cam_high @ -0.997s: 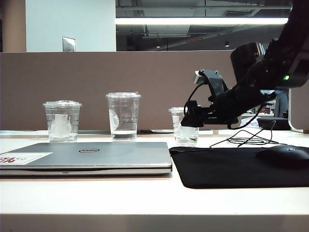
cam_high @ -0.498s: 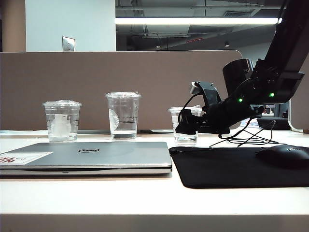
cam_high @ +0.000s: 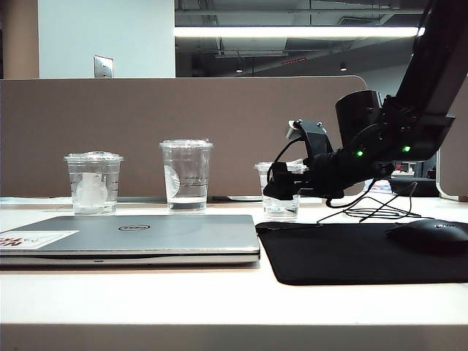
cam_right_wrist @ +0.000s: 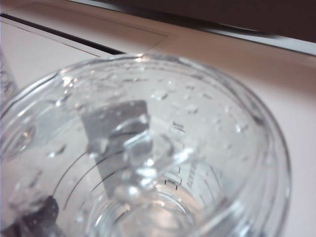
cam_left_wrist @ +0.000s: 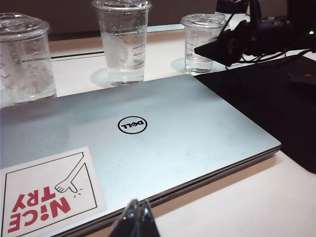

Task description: Pick up the coffee cup on the right and place it on the right side of the laptop.

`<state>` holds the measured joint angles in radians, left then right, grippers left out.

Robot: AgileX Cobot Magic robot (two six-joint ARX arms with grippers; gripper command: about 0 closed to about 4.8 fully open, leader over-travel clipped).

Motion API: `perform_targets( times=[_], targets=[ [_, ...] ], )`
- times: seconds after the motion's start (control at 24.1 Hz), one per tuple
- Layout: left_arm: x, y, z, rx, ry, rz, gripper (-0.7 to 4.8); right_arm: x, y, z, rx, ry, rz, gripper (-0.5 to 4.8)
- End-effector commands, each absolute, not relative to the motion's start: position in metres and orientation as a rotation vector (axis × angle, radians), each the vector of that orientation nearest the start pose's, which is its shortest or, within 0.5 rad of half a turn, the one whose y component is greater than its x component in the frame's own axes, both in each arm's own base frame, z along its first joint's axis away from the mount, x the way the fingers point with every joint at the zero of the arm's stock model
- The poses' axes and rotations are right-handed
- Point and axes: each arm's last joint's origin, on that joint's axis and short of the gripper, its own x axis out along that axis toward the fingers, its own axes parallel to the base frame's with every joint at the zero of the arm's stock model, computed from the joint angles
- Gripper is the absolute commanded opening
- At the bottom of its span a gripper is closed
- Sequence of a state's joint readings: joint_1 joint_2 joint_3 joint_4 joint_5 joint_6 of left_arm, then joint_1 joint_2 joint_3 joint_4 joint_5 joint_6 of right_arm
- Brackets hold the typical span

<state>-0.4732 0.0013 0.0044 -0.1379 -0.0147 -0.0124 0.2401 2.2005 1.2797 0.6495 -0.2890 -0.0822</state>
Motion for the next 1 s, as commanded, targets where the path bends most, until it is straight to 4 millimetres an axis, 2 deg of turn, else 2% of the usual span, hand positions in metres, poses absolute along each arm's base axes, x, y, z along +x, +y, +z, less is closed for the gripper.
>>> perform_targets(
  times=[0.04, 0.71, 0.79, 0.91, 1.0],
  targets=[
    [0.0863, -0.0436, 0.1536, 0.021, 0.12, -0.456, -0.05, 0.4541, 0.1205, 0.1364, -0.069, 0.227, 0.539, 4.79],
    [0.0863, -0.0436, 0.1536, 0.021, 0.12, -0.456, -0.05, 0.4598, 0.1245, 0.1319, -0.05, 0.271, 0.542, 4.79],
    [0.0863, -0.0436, 0.1536, 0.021, 0.12, -0.456, -0.05, 0.4596, 0.1252, 0.1319, -0.047, 0.271, 0.543, 3.98],
    [0.0863, -0.0436, 0.1536, 0.021, 0.12, -0.456, -0.05, 0.4596, 0.1254, 0.132, -0.045, 0.271, 0.544, 3.59],
    [0.0863, -0.0436, 0.1536, 0.021, 0.12, -0.456, -0.05, 0.4596, 0.1254, 0.1321, -0.044, 0.27, 0.543, 3.55]
  ],
)
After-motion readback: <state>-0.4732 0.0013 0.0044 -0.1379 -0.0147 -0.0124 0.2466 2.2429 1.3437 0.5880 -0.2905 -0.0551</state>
